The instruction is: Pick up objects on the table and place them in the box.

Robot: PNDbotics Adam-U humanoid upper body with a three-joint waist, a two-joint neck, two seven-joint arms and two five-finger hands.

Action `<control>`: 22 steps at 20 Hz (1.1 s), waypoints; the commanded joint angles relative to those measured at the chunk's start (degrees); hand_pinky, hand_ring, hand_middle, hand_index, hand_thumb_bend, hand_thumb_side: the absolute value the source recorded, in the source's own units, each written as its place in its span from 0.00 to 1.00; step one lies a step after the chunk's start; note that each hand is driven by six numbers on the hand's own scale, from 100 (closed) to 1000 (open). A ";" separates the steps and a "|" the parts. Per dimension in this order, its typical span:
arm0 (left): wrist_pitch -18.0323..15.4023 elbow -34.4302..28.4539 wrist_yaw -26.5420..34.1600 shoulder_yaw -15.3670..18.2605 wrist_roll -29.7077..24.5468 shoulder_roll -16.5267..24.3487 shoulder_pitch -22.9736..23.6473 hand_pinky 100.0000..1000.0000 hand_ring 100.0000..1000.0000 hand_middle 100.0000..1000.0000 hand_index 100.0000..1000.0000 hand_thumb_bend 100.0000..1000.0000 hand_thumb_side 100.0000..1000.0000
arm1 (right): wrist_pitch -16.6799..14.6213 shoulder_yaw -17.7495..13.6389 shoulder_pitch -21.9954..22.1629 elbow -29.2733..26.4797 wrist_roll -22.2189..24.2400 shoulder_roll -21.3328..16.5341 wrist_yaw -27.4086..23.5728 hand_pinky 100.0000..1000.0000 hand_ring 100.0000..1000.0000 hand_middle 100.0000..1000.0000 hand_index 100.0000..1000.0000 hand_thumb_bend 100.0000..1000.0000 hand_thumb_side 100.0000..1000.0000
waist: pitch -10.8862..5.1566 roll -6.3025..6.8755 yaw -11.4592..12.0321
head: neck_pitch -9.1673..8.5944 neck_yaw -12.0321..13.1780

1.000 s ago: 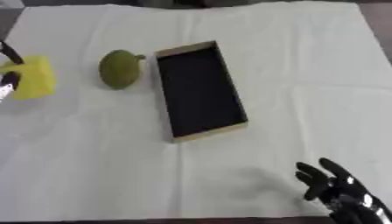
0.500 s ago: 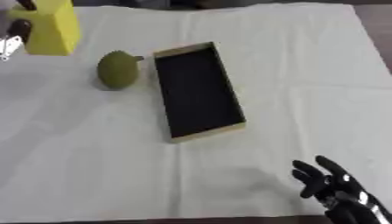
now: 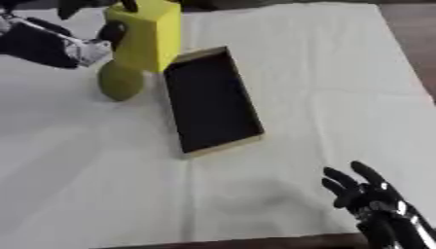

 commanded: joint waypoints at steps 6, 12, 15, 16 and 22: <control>-2.51 4.76 -5.14 -2.86 -1.58 -6.90 -1.78 0.46 0.13 0.07 0.25 0.00 0.08 | -18.73 -0.73 -1.00 -0.84 18.72 -2.16 -3.56 1.00 1.00 0.57 1.00 0.00 0.18 | -0.61 -0.21 -0.85 | -0.92 -0.01; -4.48 11.43 -11.69 -3.67 -0.11 -9.83 0.19 0.46 0.14 0.07 0.25 0.00 0.09 | -18.73 -0.49 -1.71 -0.84 18.72 -2.34 -4.66 1.00 1.00 0.57 1.00 0.00 0.13 | -0.45 -0.41 -1.14 | -1.25 -0.05; -5.72 14.45 -14.50 -3.55 1.67 -10.62 1.17 0.46 0.14 0.07 0.25 0.00 0.09 | -18.73 -0.53 -1.83 -0.84 18.72 -2.22 -4.89 1.00 1.00 0.57 1.00 0.00 0.14 | -0.35 -0.55 -1.29 | -1.38 -0.16; -6.08 15.14 -15.11 -3.45 2.35 -10.88 1.40 0.46 0.14 0.07 0.25 0.00 0.08 | -18.73 -0.52 -1.85 -0.84 18.72 -2.14 -4.87 1.00 1.00 0.57 1.00 0.00 0.14 | -0.33 -0.60 -1.31 | -1.40 -0.16; -7.78 18.14 -18.33 -3.24 5.11 -12.46 2.57 0.46 0.13 0.07 0.25 0.00 0.10 | -18.73 -0.15 -1.90 -0.84 18.72 -1.68 -4.02 1.00 1.00 0.57 1.00 0.00 0.18 | -0.17 -0.84 -1.43 | -1.68 0.00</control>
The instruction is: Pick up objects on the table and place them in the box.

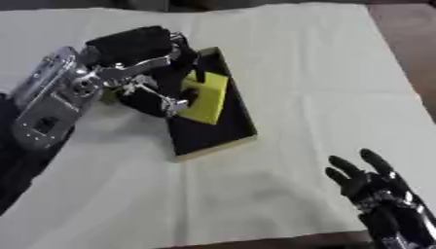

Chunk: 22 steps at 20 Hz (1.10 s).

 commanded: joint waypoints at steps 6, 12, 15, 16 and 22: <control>-2.57 2.78 -2.52 0.21 0.12 -1.14 0.64 0.72 0.50 0.44 0.64 0.00 0.11 | -18.73 0.41 0.12 -0.84 18.72 -0.20 1.47 1.00 1.00 0.56 1.00 0.00 0.23 | -0.61 -0.31 -0.32 | -0.79 0.11; -4.10 3.96 -12.61 0.97 -4.05 -0.11 1.08 0.98 0.87 0.74 0.87 0.22 0.08 | -18.73 0.79 0.33 -0.84 18.72 0.16 2.65 1.00 1.00 0.56 1.00 0.00 0.27 | -0.61 -0.23 -0.16 | -0.83 -0.19; -4.38 4.93 -17.24 1.60 -4.57 -0.24 1.40 1.00 0.90 0.78 0.89 0.25 0.20 | -18.73 1.00 0.41 -0.84 18.72 0.34 3.11 1.00 1.00 0.56 1.00 0.00 0.27 | -0.63 -0.33 -0.11 | -0.78 -0.25; -4.39 5.00 -18.26 1.78 -4.34 -0.30 1.49 1.00 0.91 0.78 0.89 0.25 0.23 | -18.73 1.04 0.46 -0.84 18.72 0.42 3.26 1.00 1.00 0.56 1.00 0.00 0.28 | -0.64 -0.37 -0.10 | -0.74 -0.23; -3.87 3.19 -18.50 2.88 -2.01 -0.34 1.73 1.00 0.91 0.77 0.89 0.15 0.14 | -18.73 1.29 0.80 -0.84 18.72 0.81 4.43 1.00 1.00 0.56 1.00 0.00 0.31 | -0.75 -0.43 0.09 | -0.67 -0.07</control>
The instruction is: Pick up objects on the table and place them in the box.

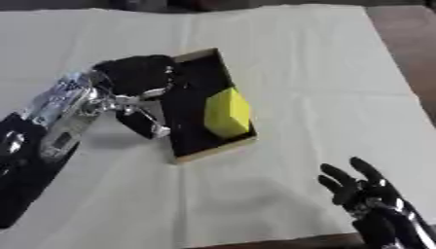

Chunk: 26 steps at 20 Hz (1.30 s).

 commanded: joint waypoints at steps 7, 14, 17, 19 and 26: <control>3.52 -9.89 6.37 5.67 3.62 3.45 -0.67 0.98 0.88 0.75 0.87 0.00 0.17 | -18.73 0.03 0.87 -0.84 18.72 0.23 1.49 1.00 1.00 0.56 1.00 0.00 0.29 | -1.07 -0.03 0.18 | 0.43 0.28; 5.36 -9.95 10.70 9.38 -1.77 9.06 -3.36 0.96 0.90 0.80 0.90 0.00 0.18 | -18.73 -0.11 1.23 -0.84 18.72 0.21 1.62 1.00 1.00 0.56 1.00 0.00 0.29 | -1.32 0.25 1.06 | 0.78 -0.66; 7.57 -7.10 10.79 10.32 -1.88 9.70 -3.90 0.94 0.89 0.79 0.92 0.00 0.18 | -18.73 -0.10 1.31 -0.84 18.72 0.34 1.77 1.00 1.00 0.56 1.00 0.00 0.29 | -1.38 0.21 1.27 | 0.73 -0.39; 8.59 -4.76 10.01 10.69 -1.54 9.57 -3.96 0.94 0.89 0.80 0.92 0.00 0.17 | -18.73 -0.10 1.32 -0.84 18.72 0.36 1.80 1.00 1.00 0.56 1.00 0.00 0.30 | -1.40 0.17 1.31 | 0.67 -0.22; 8.51 2.24 6.06 11.67 -1.21 8.31 -3.96 0.94 0.90 0.81 0.91 0.00 0.11 | -18.73 -0.10 0.97 -0.84 18.72 0.24 0.41 1.00 1.00 0.57 1.00 0.00 0.21 | -1.44 -0.08 1.25 | 0.63 -0.44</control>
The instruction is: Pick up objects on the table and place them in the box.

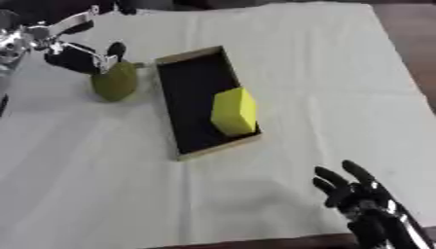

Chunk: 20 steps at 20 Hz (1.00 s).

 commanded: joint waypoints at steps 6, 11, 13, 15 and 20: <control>-1.82 5.93 -5.63 1.64 -0.74 -0.82 -1.64 0.93 0.90 0.82 0.90 0.00 0.12 | -18.73 -1.27 -0.58 -0.84 18.72 -1.39 -4.49 1.00 1.00 0.57 1.00 0.00 0.11 | -1.22 -0.27 -0.27 | 0.13 -0.22; -1.89 9.07 -8.91 2.59 -1.05 -1.49 -1.71 0.93 0.90 0.82 0.89 0.02 0.13 | -18.73 -1.77 -0.75 -0.84 18.72 -1.66 -5.72 1.00 1.00 0.57 1.00 0.00 0.09 | -1.24 -0.30 -0.37 | 0.08 -0.25; -1.59 9.92 -10.25 2.95 -0.61 -1.67 -1.73 0.93 0.90 0.82 0.89 0.07 0.13 | -18.73 -1.84 -0.73 -0.84 18.72 -1.63 -5.73 1.00 1.00 0.57 1.00 0.00 0.11 | -1.24 -0.28 -0.38 | 0.00 -0.26; -1.37 10.86 -11.36 3.22 -0.32 -1.91 -1.68 0.93 0.90 0.82 0.89 0.07 0.14 | -18.73 -1.82 -0.71 -0.84 18.72 -1.60 -5.56 1.00 1.00 0.57 1.00 0.00 0.13 | -1.23 -0.28 -0.38 | -0.10 -0.23; -1.27 12.77 -13.76 3.65 0.01 -2.64 -1.41 0.92 0.90 0.82 0.89 0.08 0.15 | -18.73 -1.56 -0.65 -0.84 18.72 -1.27 -4.73 1.00 1.00 0.57 1.00 0.00 0.17 | -1.14 -0.32 -0.39 | -0.26 -0.10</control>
